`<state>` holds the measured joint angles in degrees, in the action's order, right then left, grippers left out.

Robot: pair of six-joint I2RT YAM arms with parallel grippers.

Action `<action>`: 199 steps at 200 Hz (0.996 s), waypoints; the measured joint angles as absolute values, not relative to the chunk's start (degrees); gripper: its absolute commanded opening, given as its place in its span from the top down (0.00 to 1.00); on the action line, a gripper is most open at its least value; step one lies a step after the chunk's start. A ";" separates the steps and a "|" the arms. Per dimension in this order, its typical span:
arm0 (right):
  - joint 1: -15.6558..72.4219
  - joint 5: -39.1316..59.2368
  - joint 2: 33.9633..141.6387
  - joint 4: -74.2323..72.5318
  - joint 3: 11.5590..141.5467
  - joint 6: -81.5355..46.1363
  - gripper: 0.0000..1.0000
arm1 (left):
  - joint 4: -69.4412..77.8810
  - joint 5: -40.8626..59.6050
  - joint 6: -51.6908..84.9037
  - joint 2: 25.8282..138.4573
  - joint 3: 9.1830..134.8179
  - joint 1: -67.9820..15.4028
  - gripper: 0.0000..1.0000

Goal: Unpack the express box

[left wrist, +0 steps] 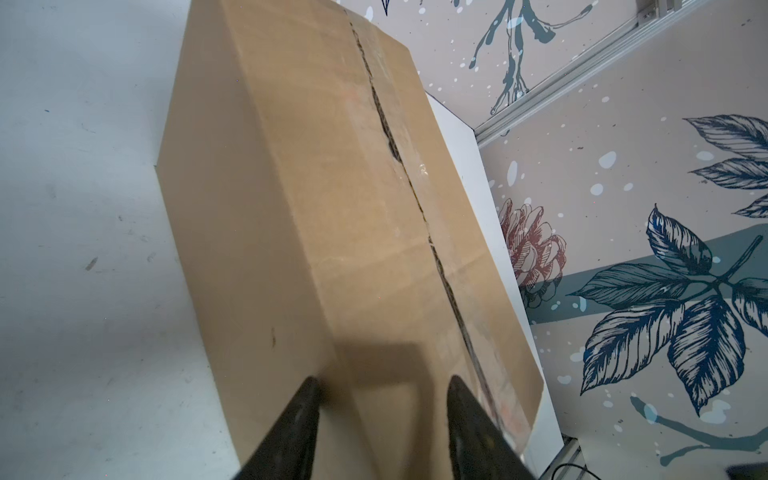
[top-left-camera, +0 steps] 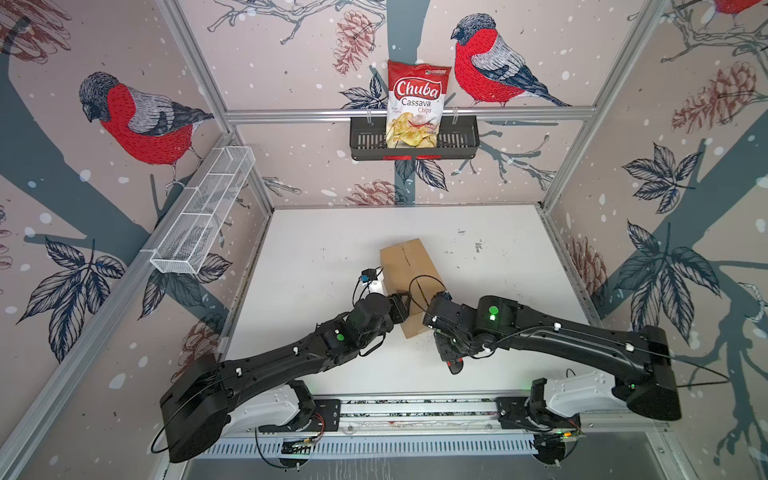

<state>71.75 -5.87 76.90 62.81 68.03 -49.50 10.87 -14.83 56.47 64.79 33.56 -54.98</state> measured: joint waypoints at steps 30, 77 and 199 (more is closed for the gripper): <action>71.83 -5.85 77.41 63.35 68.40 -49.43 0.88 | 11.31 -15.22 56.99 65.10 33.56 -55.46 0.55; 71.64 -5.67 77.52 64.12 68.99 -49.43 0.88 | 11.49 -15.59 57.54 63.09 32.62 -56.07 0.57; 71.20 -5.21 78.87 64.62 70.52 -49.43 0.88 | 10.04 -17.10 60.64 53.98 24.86 -57.52 0.93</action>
